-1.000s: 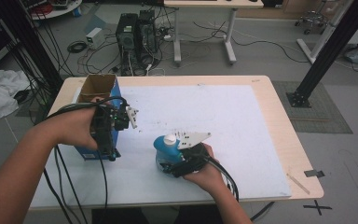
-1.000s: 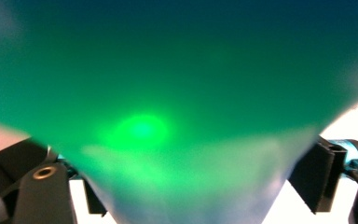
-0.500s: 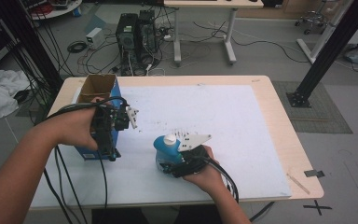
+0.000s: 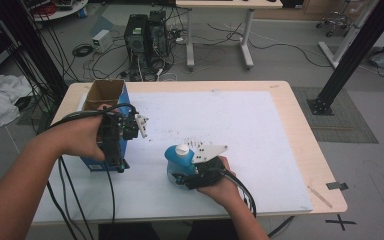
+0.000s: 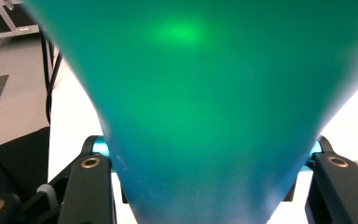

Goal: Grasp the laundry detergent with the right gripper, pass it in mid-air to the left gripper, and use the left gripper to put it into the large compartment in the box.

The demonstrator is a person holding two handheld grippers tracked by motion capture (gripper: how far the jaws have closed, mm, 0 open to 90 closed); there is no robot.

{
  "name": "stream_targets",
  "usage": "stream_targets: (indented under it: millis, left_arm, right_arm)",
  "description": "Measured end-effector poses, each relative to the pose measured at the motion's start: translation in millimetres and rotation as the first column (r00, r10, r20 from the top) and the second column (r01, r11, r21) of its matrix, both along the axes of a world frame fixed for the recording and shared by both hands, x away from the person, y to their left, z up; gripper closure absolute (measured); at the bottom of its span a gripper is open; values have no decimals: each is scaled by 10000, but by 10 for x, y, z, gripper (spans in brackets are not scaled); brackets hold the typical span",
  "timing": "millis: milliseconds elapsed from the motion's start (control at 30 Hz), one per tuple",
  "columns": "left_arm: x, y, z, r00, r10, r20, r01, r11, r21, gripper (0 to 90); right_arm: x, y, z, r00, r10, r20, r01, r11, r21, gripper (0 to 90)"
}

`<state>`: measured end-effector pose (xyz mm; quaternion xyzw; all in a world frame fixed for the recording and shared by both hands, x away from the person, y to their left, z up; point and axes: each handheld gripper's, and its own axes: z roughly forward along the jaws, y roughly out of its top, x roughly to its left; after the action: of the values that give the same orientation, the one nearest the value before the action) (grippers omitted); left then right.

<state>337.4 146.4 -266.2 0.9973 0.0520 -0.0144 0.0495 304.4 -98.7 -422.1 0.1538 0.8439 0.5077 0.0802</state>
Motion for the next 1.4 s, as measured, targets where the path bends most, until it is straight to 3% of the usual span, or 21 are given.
stream_targets:
  millis: [133, 533, 767, 933, 1167, 1400]
  left_arm:
    - [-1, -5, -1, 10000, -9, 5, 9, 10000, -3, 97]
    - [-9, -47, 22, 10000, -21, 37, 21, 10000, -63, 97]
    - [-14, -129, 85, 9998, -204, 72, 206, 9994, -290, 97]
    - [-23, -212, 156, 9990, -425, 107, 429, 9984, -355, 97]
    - [-61, -347, 229, 9972, -731, 135, 738, 9957, -558, 97]
    - [-106, -488, 265, 9941, -1080, 100, 1084, 9931, -450, 97]
  right_arm:
    - [-12, -5, 4, 9996, -31, 285, 32, 10000, -14, 437]
    - [-42, -30, 17, 9991, 203, 379, -212, 9995, 228, 469]
    - [-27, -92, 159, 9979, 512, 393, -527, 9979, 374, 468]
    - [-5, -137, 301, 9955, 838, 445, -843, 9964, 90, 468]
    - [48, -165, 511, 9862, 1625, 318, -1626, 9867, 14, 468]
    - [71, -105, 641, 9715, 2356, 270, -2353, 9718, -158, 469]
